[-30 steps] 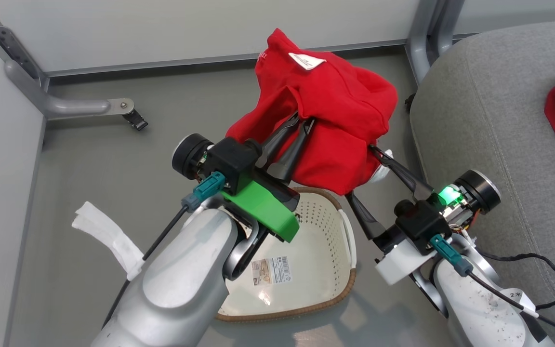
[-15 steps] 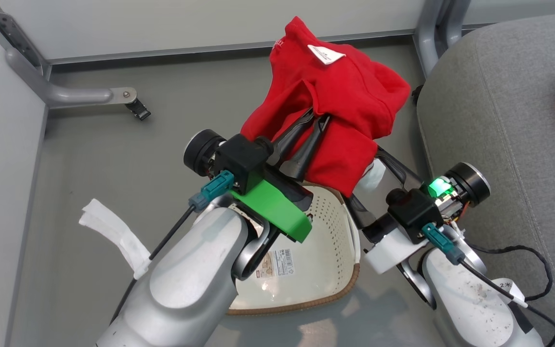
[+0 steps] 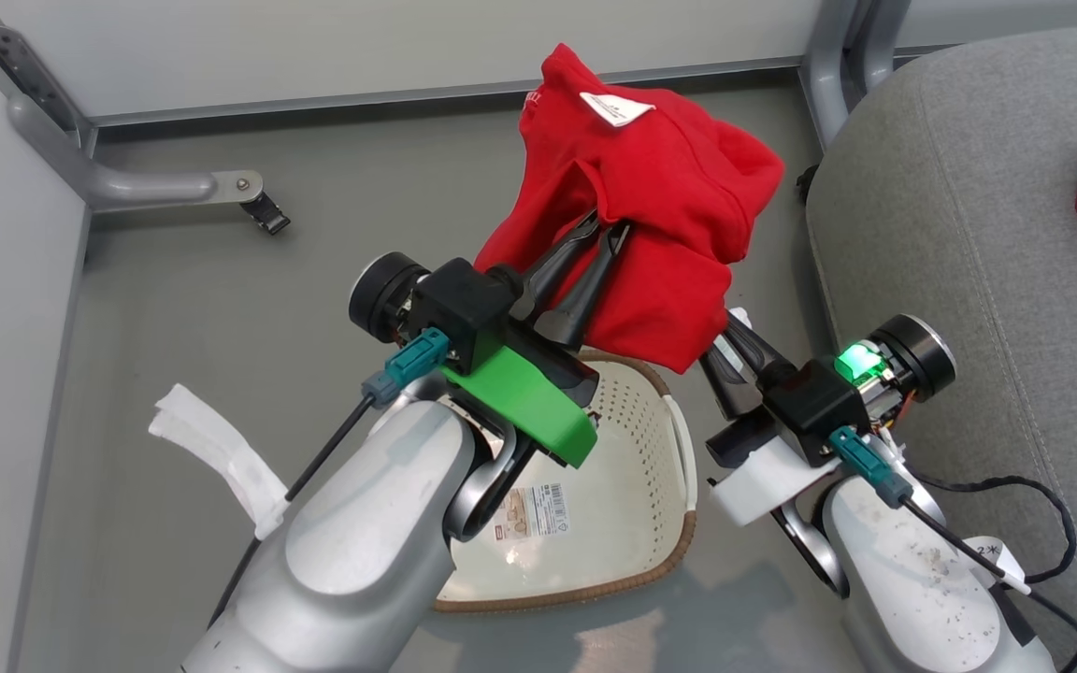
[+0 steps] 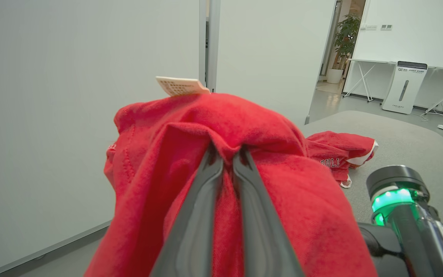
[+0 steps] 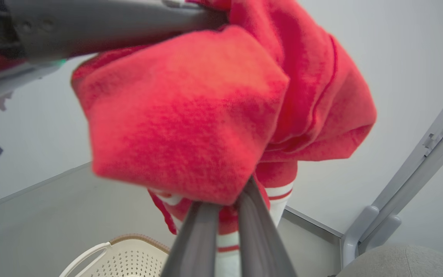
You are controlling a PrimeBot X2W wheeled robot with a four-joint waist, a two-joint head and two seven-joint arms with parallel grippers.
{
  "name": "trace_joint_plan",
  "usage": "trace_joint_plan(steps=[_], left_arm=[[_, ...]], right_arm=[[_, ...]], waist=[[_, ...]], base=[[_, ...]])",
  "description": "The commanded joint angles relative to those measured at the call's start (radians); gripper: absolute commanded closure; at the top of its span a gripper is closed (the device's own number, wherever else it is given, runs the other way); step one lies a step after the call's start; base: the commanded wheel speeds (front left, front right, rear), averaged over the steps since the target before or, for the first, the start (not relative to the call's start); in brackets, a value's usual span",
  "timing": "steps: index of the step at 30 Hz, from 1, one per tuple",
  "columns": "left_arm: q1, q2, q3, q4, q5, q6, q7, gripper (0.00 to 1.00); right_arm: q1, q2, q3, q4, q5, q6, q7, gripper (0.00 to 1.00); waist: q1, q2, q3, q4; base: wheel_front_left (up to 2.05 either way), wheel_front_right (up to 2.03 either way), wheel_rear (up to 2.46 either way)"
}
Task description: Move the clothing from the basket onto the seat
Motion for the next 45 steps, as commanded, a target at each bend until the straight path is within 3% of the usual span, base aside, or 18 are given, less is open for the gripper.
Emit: trace_joint_plan(steps=[1,18,19,20,21,35,45], left_arm=[[-0.016,0.008,0.003,0.003,-0.007,0.004,-0.006,1.00],[-0.022,0.027,-0.010,0.013,0.012,0.016,-0.003,1.00],[-0.023,0.027,-0.011,0.014,0.014,0.019,-0.003,0.72],[-0.023,0.027,-0.011,0.014,0.018,0.023,-0.004,0.24],[-0.023,0.028,-0.011,0.014,0.020,0.024,-0.004,0.00],[-0.007,0.041,-0.014,0.005,0.038,0.042,-0.007,0.00],[-0.002,0.065,-0.030,-0.008,0.053,0.041,-0.006,0.00]], right_arm=[[0.007,0.000,-0.004,-0.005,0.009,-0.001,-0.002,1.00],[0.019,0.005,-0.007,-0.019,0.032,-0.001,-0.002,1.00],[0.019,0.006,-0.007,-0.019,0.033,-0.001,-0.002,1.00],[0.020,0.006,-0.008,-0.020,0.034,-0.001,-0.002,1.00],[0.020,0.006,-0.008,-0.020,0.036,-0.001,-0.002,1.00],[0.037,0.009,-0.038,-0.020,0.053,-0.001,-0.002,1.00],[0.061,0.015,-0.114,-0.041,0.073,-0.001,-0.002,1.00]], waist=[[0.0001,0.0000,0.000,-0.002],[0.0001,0.0000,-0.002,-0.005],[0.0001,0.0000,-0.003,-0.005],[0.0001,0.0000,-0.003,-0.006],[0.0001,0.0000,-0.004,-0.006],[0.0001,0.0000,-0.013,-0.034],[0.0001,0.0000,0.002,-0.114]], base=[[0.00,0.00,0.00],[0.00,0.00,0.00],[0.00,0.00,0.00],[0.00,0.00,0.00],[0.00,0.00,0.00],[0.00,0.00,0.00],[0.00,0.00,0.00]])
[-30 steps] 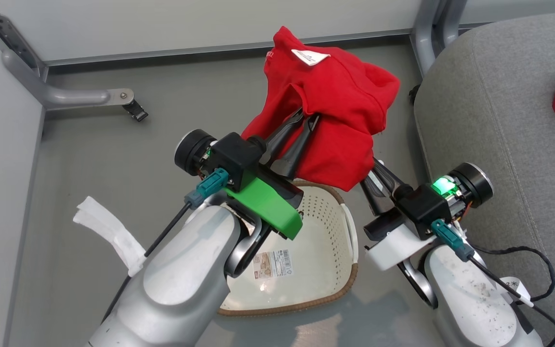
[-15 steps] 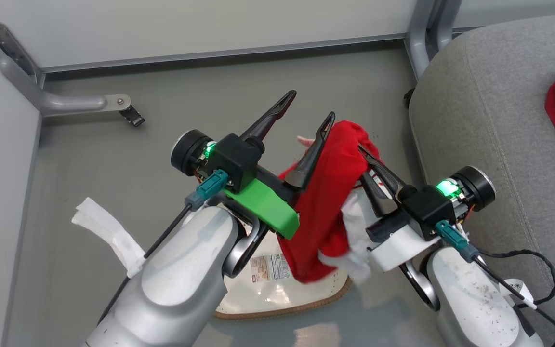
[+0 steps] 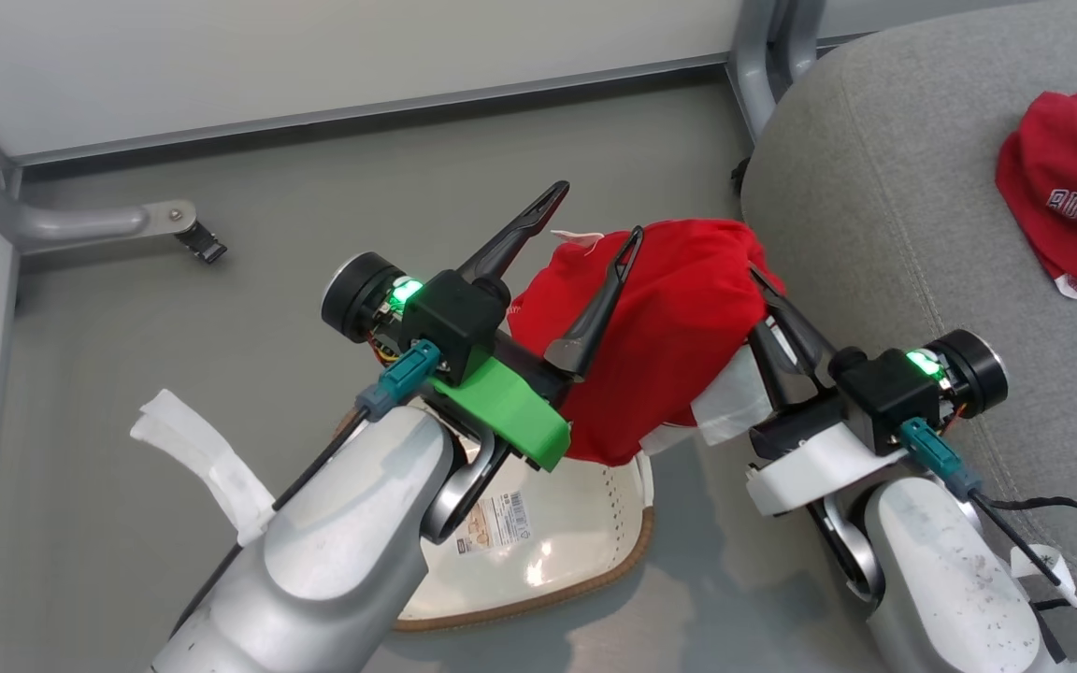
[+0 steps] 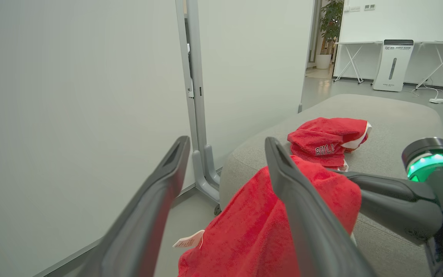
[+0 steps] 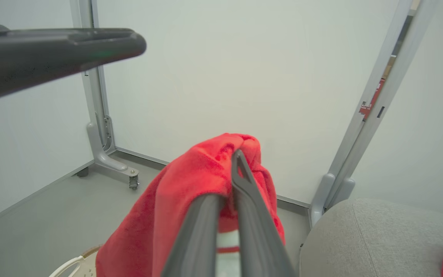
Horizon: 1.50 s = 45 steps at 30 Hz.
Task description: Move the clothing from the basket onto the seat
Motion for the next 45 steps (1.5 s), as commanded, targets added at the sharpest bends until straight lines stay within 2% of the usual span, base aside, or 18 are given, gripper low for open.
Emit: trace_joint_plan(steps=[1,14,24,34,45], left_arm=[[0.007,0.010,-0.001,-0.003,0.010,0.002,-0.003,0.00],[0.004,0.038,-0.033,-0.010,0.029,-0.003,-0.001,0.00],[0.000,0.057,-0.046,-0.018,0.052,0.006,-0.003,0.00],[-0.001,0.065,-0.044,-0.024,0.056,0.008,-0.004,0.00],[-0.009,0.078,-0.032,-0.035,0.065,0.014,-0.004,0.00]], right_arm=[[0.015,-0.001,-0.013,-0.010,0.009,-0.001,-0.002,1.00],[0.044,0.003,-0.132,-0.075,0.023,-0.001,-0.002,1.00],[0.089,0.003,-0.195,-0.109,0.060,-0.001,-0.002,1.00],[0.101,0.003,-0.217,-0.132,0.087,-0.001,-0.002,1.00],[-0.077,0.002,-0.280,-0.170,0.097,-0.001,-0.002,1.00]], waist=[[0.0000,0.0000,0.010,-0.032],[0.0000,0.0000,0.065,-0.164],[0.0000,0.0000,0.101,-0.226],[0.0000,0.0000,0.119,-0.239],[0.0000,0.0000,0.169,-0.217]], base=[[0.00,0.00,0.00],[0.00,0.00,0.00],[0.00,0.00,0.00],[0.00,0.00,0.00],[0.00,0.00,0.00]])
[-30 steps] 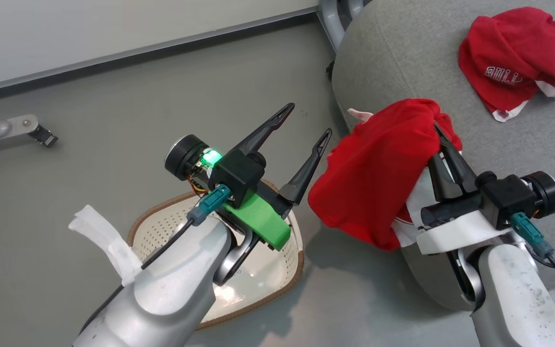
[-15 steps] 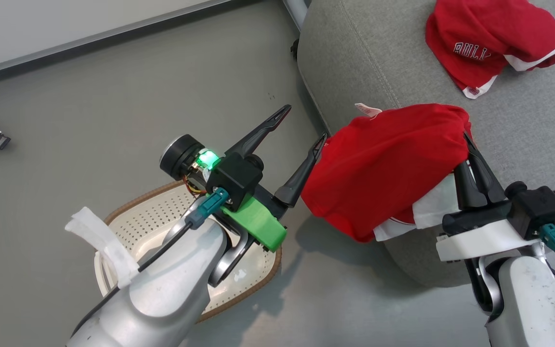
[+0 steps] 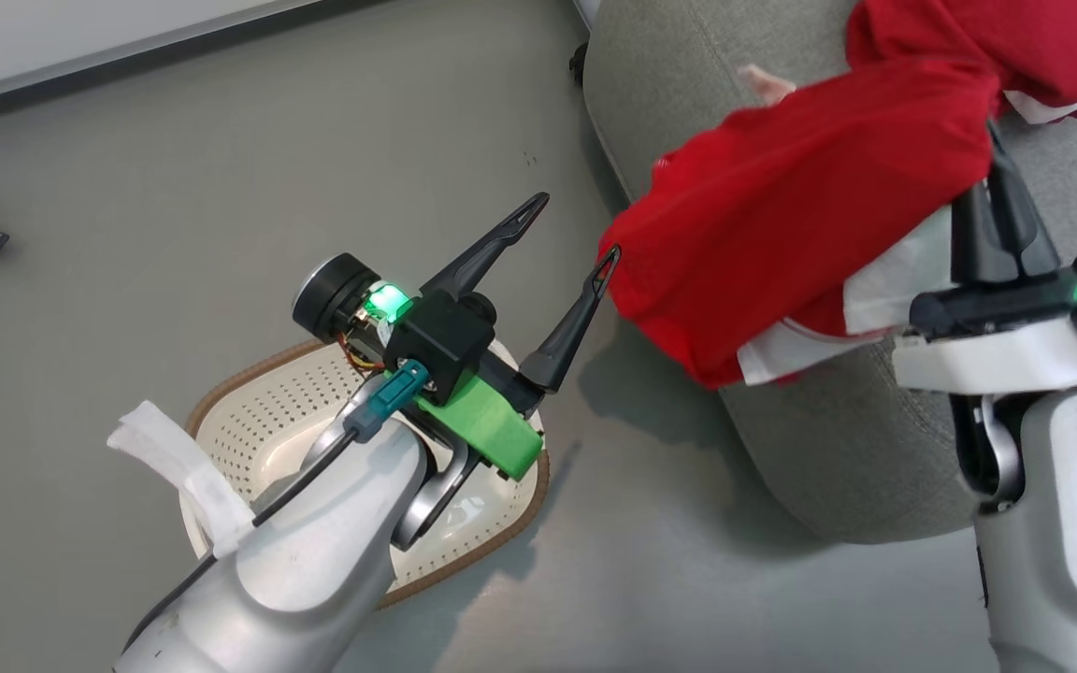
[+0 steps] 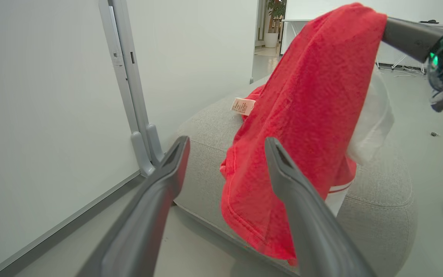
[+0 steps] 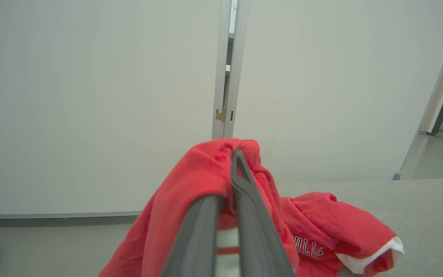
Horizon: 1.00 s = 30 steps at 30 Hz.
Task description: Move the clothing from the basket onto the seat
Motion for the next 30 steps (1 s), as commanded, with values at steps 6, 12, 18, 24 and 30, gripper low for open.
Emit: trace_joint_plan(steps=[6,12,18,24,30], left_arm=[[-0.036,0.009,0.005,-0.016,0.020,0.006,-0.002,0.00],[-0.067,0.016,-0.002,-0.023,0.031,0.001,0.003,0.00],[-0.093,0.025,-0.004,-0.025,0.044,0.000,0.003,0.00],[-0.104,0.027,-0.010,-0.020,0.047,-0.001,0.002,0.00],[-0.111,0.036,-0.012,-0.024,0.049,0.002,0.002,0.00]], right_arm=[[-0.181,-0.032,-0.074,-0.025,-0.020,-0.001,-0.002,1.00],[-0.358,-0.103,-0.156,-0.020,-0.006,-0.001,-0.002,1.00],[-0.494,-0.213,-0.239,0.015,-0.010,-0.001,-0.002,1.00],[-0.579,-0.346,-0.310,0.106,0.001,-0.001,-0.002,1.00],[-0.610,-0.425,-0.381,0.217,0.006,-0.001,-0.002,1.00]], waist=[[0.0000,-0.0001,0.083,0.030],[0.0000,-0.0001,0.162,0.047],[0.0000,-0.0001,0.214,0.051],[0.0000,-0.0001,0.232,0.040],[0.0000,-0.0001,0.248,0.031]], base=[[0.00,0.00,0.00],[0.00,0.00,0.00],[0.00,0.00,0.00],[0.00,0.00,0.00],[0.00,0.00,0.00]])
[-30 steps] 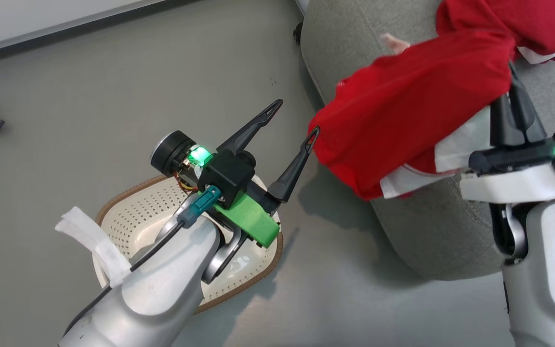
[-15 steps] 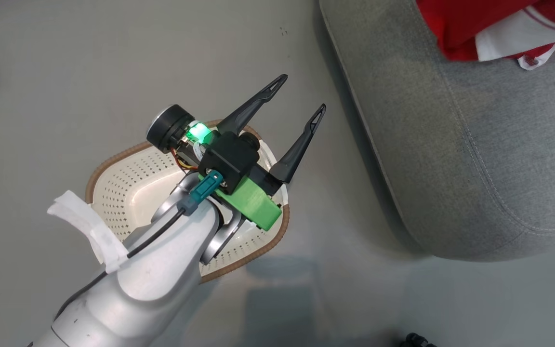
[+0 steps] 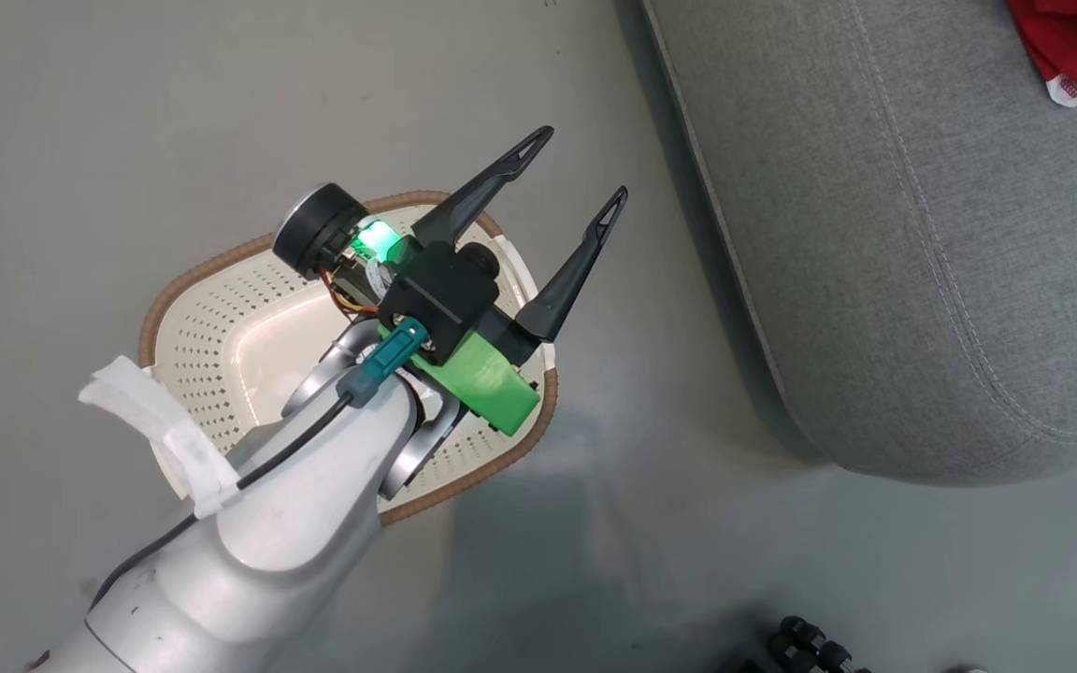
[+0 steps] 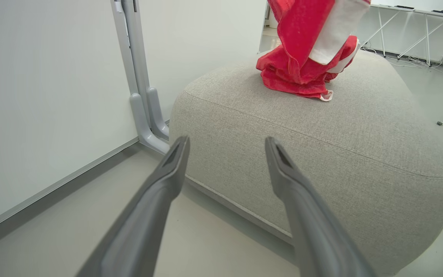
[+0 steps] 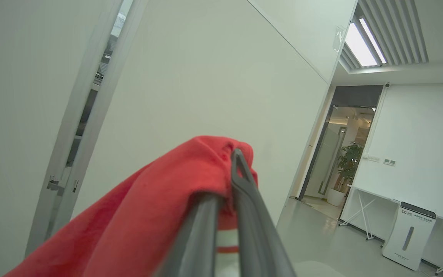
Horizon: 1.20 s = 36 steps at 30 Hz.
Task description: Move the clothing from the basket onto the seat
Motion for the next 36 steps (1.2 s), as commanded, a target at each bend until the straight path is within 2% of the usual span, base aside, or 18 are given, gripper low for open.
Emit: trace_joint_plan(steps=[1,4,17,26,27,28,29,36], left_arm=[[-0.014,0.014,0.001,-0.002,0.006,0.003,-0.002,0.00],[-0.018,0.020,0.002,-0.007,0.004,0.006,0.004,0.00],[-0.040,0.039,-0.006,-0.031,0.008,0.011,0.020,0.00],[-0.048,0.041,-0.003,-0.029,0.003,0.018,0.013,0.00],[-0.047,0.041,0.000,-0.028,0.002,0.019,0.011,0.00],[-0.045,0.041,0.001,-0.026,0.000,0.021,0.011,0.00],[-0.043,0.041,0.003,-0.025,-0.002,0.023,0.009,0.00],[-0.014,0.029,0.009,-0.015,-0.013,0.027,0.000,0.00]], right_arm=[[-0.003,-0.004,-0.006,0.033,0.000,-0.001,-0.002,1.00],[0.016,0.001,-0.017,0.093,-0.019,-0.001,-0.002,1.00],[0.071,0.109,-0.036,0.302,-0.097,-0.001,-0.002,1.00],[0.064,0.127,-0.064,0.418,-0.127,-0.001,-0.002,1.00],[0.066,0.128,-0.064,0.418,-0.129,-0.001,-0.002,0.94],[0.070,0.130,-0.062,0.416,-0.130,-0.001,-0.002,0.51],[0.079,0.132,-0.058,0.408,-0.129,-0.001,-0.002,0.00],[0.173,0.151,-0.053,0.329,-0.092,-0.001,-0.002,0.00]], waist=[[-0.0001,0.0000,0.009,-0.007],[-0.0001,0.0000,0.022,-0.013],[-0.0001,0.0000,0.092,0.000],[-0.0001,0.0000,0.102,0.019],[-0.0001,0.0000,0.097,0.019],[-0.0001,0.0000,0.092,0.019],[-0.0001,0.0000,0.085,0.019],[-0.0001,0.0000,0.024,0.017]], base=[[0.00,0.00,0.00],[0.00,0.00,0.00],[0.00,0.00,0.00],[0.00,0.00,0.00],[0.00,0.00,0.00],[0.00,0.00,0.00],[0.00,0.00,0.00],[0.00,0.00,0.00]])
